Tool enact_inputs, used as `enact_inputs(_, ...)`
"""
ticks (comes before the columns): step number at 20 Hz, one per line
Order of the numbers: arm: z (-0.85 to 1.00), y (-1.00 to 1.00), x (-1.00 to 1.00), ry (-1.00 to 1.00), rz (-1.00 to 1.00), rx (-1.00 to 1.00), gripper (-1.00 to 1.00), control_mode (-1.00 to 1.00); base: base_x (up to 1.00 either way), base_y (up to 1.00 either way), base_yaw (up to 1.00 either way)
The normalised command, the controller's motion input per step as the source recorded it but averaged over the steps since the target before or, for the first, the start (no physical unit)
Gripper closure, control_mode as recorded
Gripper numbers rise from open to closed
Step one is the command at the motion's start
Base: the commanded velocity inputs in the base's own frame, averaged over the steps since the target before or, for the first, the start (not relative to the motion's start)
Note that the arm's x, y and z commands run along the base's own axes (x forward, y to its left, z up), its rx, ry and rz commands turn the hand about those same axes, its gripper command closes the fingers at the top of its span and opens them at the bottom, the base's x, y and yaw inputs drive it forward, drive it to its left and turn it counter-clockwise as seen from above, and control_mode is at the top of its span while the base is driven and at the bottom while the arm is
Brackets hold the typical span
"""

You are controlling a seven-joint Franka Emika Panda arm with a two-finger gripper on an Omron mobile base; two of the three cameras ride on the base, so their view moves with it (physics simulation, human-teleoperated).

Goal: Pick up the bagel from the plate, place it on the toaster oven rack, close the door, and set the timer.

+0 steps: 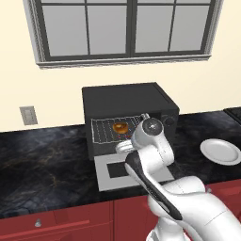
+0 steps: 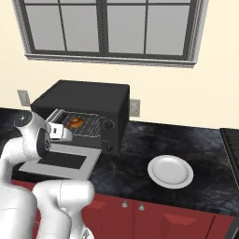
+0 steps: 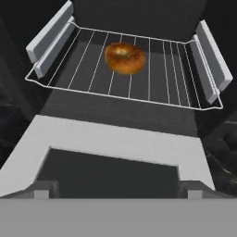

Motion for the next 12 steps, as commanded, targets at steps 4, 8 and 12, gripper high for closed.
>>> enact_inputs(4, 0.32, 0.63, -1.0, 0.13, 0.26, -0.16, -1.0, -1.0, 0.0, 0.0, 0.0)
enact_inputs(8, 0.29, 0.74, -0.95, 0.2, 0.25, -0.2, -1.0, -1.0, 0.0, 0.0, 0.0)
enact_inputs(12, 0.17, 0.68, -0.63, 0.3, 0.17, -0.24, -1.0, -1.0, 0.0, 0.0, 0.0)
